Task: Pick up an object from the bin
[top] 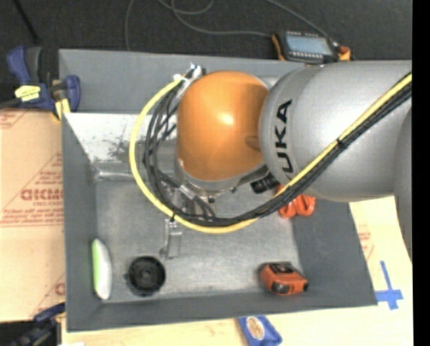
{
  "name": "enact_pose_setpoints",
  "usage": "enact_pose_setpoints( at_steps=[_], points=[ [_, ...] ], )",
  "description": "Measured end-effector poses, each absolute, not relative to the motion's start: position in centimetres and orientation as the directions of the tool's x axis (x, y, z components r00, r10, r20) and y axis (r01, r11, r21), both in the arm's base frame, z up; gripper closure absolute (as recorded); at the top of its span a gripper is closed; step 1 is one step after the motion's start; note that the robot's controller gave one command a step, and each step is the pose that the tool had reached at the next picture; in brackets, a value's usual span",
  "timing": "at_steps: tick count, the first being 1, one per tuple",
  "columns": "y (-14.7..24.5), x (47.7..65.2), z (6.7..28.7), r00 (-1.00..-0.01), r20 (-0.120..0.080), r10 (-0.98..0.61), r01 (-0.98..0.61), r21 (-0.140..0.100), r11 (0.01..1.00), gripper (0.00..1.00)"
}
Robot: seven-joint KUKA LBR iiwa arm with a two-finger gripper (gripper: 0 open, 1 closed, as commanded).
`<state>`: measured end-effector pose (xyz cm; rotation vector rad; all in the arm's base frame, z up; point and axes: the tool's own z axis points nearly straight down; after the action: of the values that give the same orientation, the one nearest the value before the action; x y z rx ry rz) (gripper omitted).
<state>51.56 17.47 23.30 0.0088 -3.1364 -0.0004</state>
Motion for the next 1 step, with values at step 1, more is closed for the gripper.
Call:
enact_pose_setpoints(
  at_steps=[1],
  points=[
    [17.35, 51.69, 23.76, -1.000, -0.002, -0.001, -0.001, 0.002, 1.000, 0.00]
  ],
)
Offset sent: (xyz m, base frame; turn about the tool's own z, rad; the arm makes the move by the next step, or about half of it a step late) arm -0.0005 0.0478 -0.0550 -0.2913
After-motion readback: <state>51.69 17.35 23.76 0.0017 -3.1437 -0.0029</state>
